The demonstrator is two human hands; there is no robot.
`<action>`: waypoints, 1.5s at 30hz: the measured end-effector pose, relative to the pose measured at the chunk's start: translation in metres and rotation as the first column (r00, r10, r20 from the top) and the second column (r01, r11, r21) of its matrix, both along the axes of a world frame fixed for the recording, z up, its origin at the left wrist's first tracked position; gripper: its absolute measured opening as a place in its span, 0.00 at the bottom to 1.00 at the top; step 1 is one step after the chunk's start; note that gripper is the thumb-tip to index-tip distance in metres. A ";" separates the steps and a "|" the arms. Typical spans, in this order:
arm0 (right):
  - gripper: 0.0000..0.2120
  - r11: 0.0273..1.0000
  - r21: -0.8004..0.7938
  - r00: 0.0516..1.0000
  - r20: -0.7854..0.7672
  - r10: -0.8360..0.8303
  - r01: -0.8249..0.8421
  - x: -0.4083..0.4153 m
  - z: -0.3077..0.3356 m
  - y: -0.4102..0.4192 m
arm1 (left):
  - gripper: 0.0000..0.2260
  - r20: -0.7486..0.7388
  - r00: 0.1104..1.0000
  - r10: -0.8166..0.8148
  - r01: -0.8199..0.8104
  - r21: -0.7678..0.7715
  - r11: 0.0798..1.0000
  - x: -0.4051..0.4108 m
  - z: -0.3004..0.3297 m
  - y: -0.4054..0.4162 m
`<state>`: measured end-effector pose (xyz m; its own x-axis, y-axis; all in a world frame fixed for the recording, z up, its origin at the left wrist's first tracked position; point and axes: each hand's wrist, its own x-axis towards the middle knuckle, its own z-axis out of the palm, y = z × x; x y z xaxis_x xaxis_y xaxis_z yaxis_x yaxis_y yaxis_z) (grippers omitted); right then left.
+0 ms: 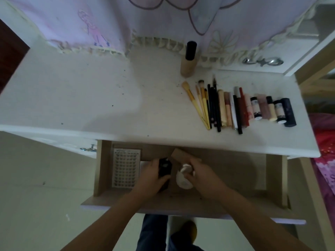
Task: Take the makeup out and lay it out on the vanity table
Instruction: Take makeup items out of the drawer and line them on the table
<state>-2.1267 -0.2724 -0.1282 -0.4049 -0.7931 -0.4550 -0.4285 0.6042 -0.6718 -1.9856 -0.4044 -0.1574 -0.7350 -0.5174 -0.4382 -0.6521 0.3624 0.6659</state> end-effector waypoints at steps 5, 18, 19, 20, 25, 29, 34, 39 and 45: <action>0.14 0.995 -0.067 0.995 -0.067 0.071 -0.075 -0.013 0.095 -0.013 | 0.22 -0.291 0.957 0.015 -0.028 -0.039 0.999 0.012 0.095 -0.032; 0.16 0.939 -0.317 0.791 -0.536 -0.294 0.134 -0.123 0.139 -0.248 | 0.21 -0.526 0.849 0.048 -0.174 -0.192 0.966 -0.180 0.133 -0.234; 0.17 0.950 -0.283 0.774 -0.569 -0.278 0.132 -0.130 0.137 -0.260 | 0.21 -0.521 0.852 0.046 -0.180 -0.211 0.961 -0.188 0.128 -0.244; 0.18 0.962 -0.240 0.755 -0.604 -0.254 0.132 -0.137 0.135 -0.270 | 0.22 -0.512 0.858 0.046 -0.185 -0.225 0.957 -0.194 0.123 -0.253; 0.15 0.993 -0.009 0.776 -0.623 -0.095 0.115 -0.170 0.127 -0.293 | 0.24 -0.466 0.885 0.020 -0.153 -0.248 0.957 -0.224 0.107 -0.263; 0.12 0.987 0.104 0.814 -0.579 -0.038 0.120 -0.184 0.132 -0.303 | 0.19 -0.497 0.867 0.036 -0.159 -0.207 0.965 -0.235 0.107 -0.252; 0.18 0.969 0.220 0.829 -0.559 0.034 0.109 -0.181 0.144 -0.302 | 0.24 -0.486 0.869 0.095 -0.206 -0.180 0.962 -0.223 0.103 -0.251; 0.17 0.988 -0.130 0.850 -0.527 0.001 -0.082 -0.128 0.193 -0.242 | 0.17 -0.576 0.810 0.108 -0.286 -0.229 0.930 -0.161 0.133 -0.195; 0.06 0.958 0.021 0.957 -0.042 0.286 -0.285 0.001 0.114 -0.068 | 0.10 -0.420 0.902 -0.096 0.041 -0.137 0.990 -0.010 0.113 -0.076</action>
